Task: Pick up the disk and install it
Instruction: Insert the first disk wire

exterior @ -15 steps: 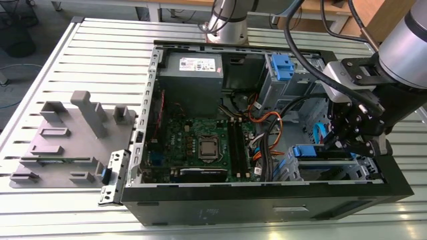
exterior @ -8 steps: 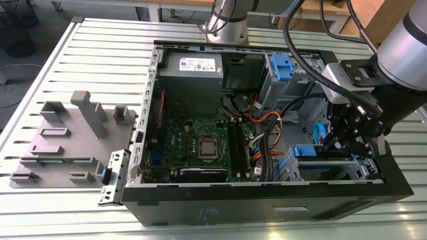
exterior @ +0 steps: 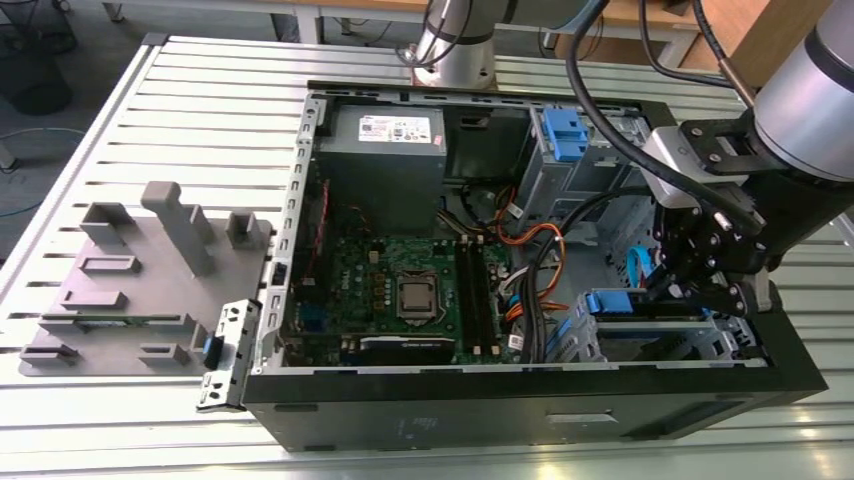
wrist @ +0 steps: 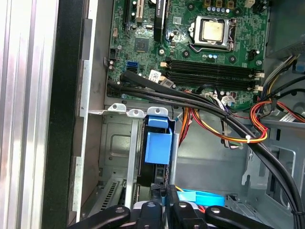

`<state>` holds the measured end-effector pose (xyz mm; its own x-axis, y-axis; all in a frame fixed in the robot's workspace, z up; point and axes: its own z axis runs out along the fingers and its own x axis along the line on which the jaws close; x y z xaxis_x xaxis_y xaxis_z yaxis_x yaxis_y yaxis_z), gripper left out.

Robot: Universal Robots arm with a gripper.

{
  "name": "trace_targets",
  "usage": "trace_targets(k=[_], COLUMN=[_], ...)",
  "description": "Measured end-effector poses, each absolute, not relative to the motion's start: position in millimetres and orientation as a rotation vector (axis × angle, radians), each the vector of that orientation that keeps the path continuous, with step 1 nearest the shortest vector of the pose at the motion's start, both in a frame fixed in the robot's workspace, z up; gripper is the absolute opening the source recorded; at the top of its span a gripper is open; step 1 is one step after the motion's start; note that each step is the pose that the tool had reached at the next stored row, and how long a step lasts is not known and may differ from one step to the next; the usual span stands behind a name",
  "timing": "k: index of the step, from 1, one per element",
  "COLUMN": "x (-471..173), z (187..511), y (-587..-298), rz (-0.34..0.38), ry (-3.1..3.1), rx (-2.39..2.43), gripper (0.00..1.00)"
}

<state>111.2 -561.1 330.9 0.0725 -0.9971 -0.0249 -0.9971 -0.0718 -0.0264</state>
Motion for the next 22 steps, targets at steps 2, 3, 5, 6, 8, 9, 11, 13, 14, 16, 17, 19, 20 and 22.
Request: trace_targets(k=[2,3,5,6,8,9,11,13,14,16,17,19,20,22], x=[111,111,111,111,111,111,111,111,111,111,111,111,111,111], z=[331,331,331,331,331,331,331,334,336,341,344,349,351,351], y=[-561,-561,-561,-561,-561,-561,-561,-561,-561,-561,-561,-561,-561,-561], rz=[0.000,0.001,0.001,0.001,0.000,0.000,0.000,0.000,0.000,0.000,0.000,0.000,0.000,0.001], ry=[2.115,2.115,2.115,2.115,2.115,2.115,2.115,2.115,2.115,2.115,2.115,2.115,2.115,2.116], rx=[-2.274,-2.273,-2.274,-2.274,-2.274,-2.274,-2.274,-2.274,-2.274,-2.274,-2.274,-2.274,-2.274,-2.273], gripper=[0.16,0.17,0.23,0.23,0.29,0.29,0.29,0.29,0.29,0.29,0.29,0.29,0.29,0.29])
